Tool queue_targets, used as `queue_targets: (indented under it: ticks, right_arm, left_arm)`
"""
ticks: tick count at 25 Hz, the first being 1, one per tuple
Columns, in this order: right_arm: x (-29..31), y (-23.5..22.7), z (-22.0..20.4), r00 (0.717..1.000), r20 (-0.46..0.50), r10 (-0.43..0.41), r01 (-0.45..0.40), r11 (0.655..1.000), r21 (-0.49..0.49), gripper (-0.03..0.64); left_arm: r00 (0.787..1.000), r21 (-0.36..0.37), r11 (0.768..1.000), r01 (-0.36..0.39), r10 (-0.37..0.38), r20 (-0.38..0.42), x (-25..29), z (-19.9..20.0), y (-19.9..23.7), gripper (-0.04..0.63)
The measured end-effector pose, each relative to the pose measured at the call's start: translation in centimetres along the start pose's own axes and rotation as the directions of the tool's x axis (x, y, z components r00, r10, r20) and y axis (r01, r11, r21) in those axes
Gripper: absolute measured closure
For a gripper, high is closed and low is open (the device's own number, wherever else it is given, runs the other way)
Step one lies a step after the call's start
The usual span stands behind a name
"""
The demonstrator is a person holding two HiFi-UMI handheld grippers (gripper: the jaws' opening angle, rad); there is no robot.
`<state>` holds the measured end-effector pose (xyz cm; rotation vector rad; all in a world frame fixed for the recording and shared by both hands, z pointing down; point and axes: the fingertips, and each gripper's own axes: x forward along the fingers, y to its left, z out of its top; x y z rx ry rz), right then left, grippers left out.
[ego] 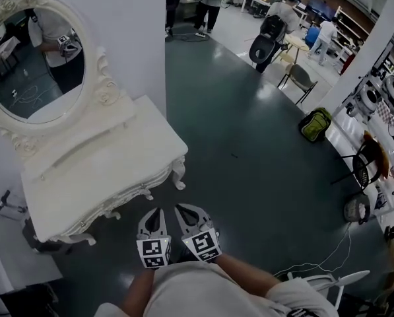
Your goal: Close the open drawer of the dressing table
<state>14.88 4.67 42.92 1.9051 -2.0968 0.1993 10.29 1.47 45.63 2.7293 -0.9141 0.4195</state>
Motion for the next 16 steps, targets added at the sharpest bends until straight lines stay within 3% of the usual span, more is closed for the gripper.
queue_targets:
  ticks: [6,16]
  right_arm:
    - [-2.6,-1.1,0.3,0.999,0.050,-0.021,0.020,1.000,0.022,0.601]
    - [-5.1,-1.1,-1.3,0.998,0.053,-0.015,0.014,1.000,0.020,0.601]
  left_arm:
    - [1.000,0.019,1.000,0.018,-0.019,0.023,0.1,0.5,-2.7,0.588]
    - [0.999,0.061,0.997,0.041,-0.041,-0.011,-0.8,-1.3,-5.6,0.588]
